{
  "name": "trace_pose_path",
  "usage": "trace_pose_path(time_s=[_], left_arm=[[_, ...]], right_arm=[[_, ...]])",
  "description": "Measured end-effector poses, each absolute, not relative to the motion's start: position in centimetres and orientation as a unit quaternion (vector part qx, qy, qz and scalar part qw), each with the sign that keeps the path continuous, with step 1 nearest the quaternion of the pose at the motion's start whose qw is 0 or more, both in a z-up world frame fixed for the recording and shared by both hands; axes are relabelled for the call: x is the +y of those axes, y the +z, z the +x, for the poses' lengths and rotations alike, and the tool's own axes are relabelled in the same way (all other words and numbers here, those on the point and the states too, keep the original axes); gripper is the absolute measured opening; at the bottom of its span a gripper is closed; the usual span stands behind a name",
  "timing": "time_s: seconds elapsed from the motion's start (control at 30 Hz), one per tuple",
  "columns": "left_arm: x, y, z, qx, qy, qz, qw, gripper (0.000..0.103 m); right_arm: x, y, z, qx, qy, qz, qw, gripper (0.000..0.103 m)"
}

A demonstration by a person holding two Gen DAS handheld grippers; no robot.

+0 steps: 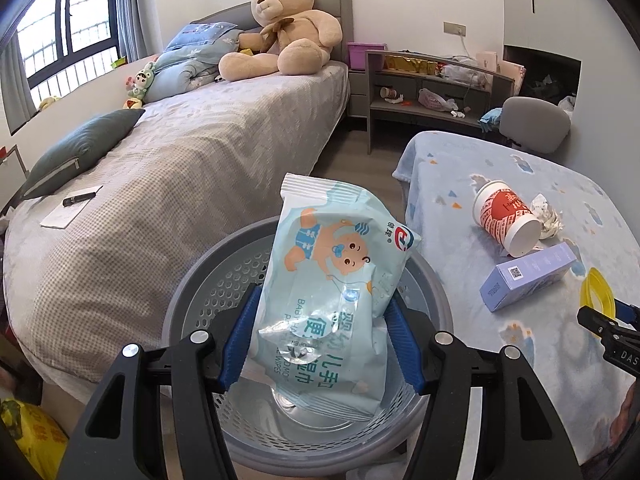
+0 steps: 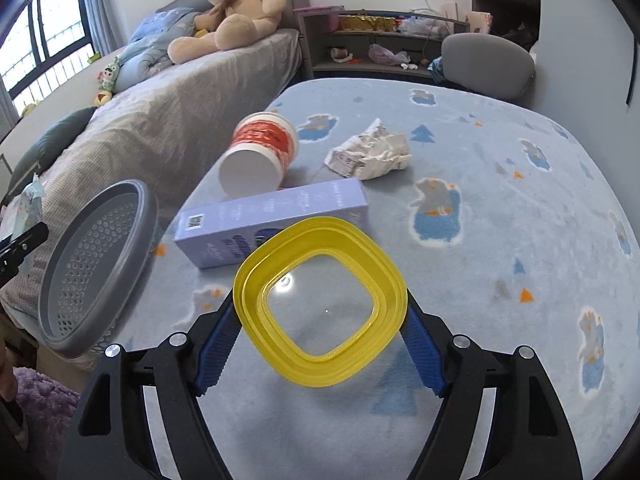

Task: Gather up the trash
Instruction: 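Carry the wipes pack and yellow container over the basket and open both grippers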

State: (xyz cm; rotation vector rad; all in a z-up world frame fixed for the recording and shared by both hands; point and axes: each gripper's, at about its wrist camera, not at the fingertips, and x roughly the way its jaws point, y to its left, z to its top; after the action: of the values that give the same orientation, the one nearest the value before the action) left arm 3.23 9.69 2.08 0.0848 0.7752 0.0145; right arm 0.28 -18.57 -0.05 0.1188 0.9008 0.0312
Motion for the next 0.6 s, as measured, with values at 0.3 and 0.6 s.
trace_pose_path(time_s=[0.3, 0.6], left_arm=[[12.9, 1.8, 2.9, 0.381, 0.034, 0.034, 0.923, 0.059], [16.2, 1.4, 2.8, 0.39, 0.055, 0.011, 0.919, 0.059]], right_arm=[[-12.5, 2.2, 1.4, 0.417, 0.083, 0.038, 0.904, 0.074], [-6.5, 4.0, 3.9, 0.406, 0.162, 0.02, 0.899, 0.074]])
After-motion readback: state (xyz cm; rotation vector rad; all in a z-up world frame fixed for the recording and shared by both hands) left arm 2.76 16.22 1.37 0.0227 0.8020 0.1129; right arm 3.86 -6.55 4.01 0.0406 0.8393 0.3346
